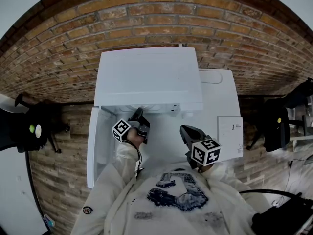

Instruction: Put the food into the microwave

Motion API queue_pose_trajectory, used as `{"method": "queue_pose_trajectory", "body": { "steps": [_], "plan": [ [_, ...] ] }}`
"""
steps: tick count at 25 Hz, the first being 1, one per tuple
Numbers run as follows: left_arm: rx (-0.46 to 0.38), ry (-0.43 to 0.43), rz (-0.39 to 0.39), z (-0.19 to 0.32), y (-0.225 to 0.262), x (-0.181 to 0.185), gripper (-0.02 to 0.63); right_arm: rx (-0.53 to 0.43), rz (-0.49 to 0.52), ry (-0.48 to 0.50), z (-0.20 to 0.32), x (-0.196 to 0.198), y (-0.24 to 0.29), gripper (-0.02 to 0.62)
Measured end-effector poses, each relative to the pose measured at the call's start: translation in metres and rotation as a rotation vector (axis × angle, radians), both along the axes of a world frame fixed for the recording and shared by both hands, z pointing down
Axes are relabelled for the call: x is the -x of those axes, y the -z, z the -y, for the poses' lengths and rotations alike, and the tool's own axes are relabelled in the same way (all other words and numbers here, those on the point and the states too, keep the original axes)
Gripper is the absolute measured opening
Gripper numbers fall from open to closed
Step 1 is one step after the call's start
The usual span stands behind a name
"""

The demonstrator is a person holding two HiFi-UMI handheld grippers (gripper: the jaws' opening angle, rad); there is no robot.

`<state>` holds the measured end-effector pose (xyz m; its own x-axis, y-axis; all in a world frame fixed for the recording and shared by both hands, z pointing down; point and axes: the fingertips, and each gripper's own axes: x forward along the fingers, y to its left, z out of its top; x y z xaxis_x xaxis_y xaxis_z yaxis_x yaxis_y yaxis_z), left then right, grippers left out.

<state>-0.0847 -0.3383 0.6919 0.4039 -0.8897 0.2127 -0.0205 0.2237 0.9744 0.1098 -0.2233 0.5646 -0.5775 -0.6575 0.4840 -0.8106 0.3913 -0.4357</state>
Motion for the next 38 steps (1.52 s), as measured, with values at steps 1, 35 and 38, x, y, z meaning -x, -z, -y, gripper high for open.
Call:
{"method": "queue_pose_trajectory", "body": {
  "steps": [1, 35, 38],
  "plan": [
    [-0.005, -0.002, -0.002, -0.002, 0.002, 0.000, 0.006, -0.003, -0.002, 0.000, -0.002, 0.000, 0.001, 0.014],
    [-0.449, -0.412, 0.700, -0.236, 0.155, 0.007, 0.006, -0.069, 0.049, 0.001, -0.171, 0.108, 0.027, 0.014],
    [-0.504, -0.428, 0.816, -0.259, 0.175, 0.014, 0.006, -0.096, 0.039, 0.004, -0.187, 0.118, 0.033, 0.014]
  ]
}}
